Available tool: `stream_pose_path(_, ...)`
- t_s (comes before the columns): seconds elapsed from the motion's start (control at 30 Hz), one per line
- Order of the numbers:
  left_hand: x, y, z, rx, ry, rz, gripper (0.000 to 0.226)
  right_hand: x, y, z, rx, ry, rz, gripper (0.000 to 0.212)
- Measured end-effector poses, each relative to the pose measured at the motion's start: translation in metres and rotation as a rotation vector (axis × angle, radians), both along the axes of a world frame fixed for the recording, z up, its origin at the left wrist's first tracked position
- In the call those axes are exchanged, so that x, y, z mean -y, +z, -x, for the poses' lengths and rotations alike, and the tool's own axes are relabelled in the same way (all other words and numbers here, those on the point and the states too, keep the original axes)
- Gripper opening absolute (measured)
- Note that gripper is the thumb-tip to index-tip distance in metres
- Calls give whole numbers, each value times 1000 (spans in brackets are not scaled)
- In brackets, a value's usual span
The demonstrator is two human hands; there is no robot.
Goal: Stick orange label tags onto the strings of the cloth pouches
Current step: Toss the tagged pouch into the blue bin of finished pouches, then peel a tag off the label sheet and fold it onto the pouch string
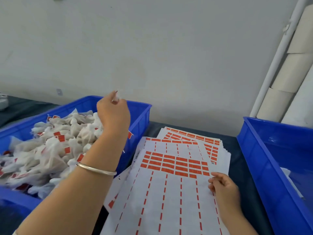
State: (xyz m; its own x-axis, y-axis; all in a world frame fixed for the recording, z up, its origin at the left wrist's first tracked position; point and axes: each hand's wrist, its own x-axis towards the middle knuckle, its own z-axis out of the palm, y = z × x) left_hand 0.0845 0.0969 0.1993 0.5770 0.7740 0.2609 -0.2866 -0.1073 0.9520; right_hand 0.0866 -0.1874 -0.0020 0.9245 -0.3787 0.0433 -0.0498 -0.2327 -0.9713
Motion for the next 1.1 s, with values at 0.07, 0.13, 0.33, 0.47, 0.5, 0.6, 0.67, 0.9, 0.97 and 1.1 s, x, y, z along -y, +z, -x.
stream_pose_path(0.07, -24, -9, -1, -337, 36, -149, 31, -3, -1, -1, -11, 10, 40, 18)
stream_pose_path(0.13, -39, -17, 0, -673, 136, -318, 28, -6, 0, -1, -17, 13, 80, 18)
stream_pose_path(0.33, -60, -28, 0, -763, 258, -377, 39, -16, 6, 4, -79, 82, 302, 14)
stream_pose_path(0.47, -20, -25, 19, -709, 147, -542, 47, -24, 14, 13, -137, 143, 638, 11)
stream_pose_path(0.5, -2, -31, 29, -585, 42, -504, 50, -26, 19, 16, -167, 180, 748, 8)
stream_pose_path(0.6, 52, -56, 51, -323, -217, -601, 62, -37, 41, 24, -264, 370, 1016, 10)
stream_pose_path(0.67, 82, -87, 54, -389, -414, -781, 61, -39, 60, 28, -300, 462, 1065, 22)
stream_pose_path(0.9, 119, -174, 44, -782, -682, -954, 54, 62, 150, 53, 103, 75, 728, 25)
stream_pose_path(0.97, 123, -188, 43, -807, -635, -1060, 52, 117, 157, 60, 61, -43, 780, 29)
stream_pose_path(1.1, 125, -196, 41, -798, -637, -1163, 49, 207, 145, 86, -524, 201, 926, 54)
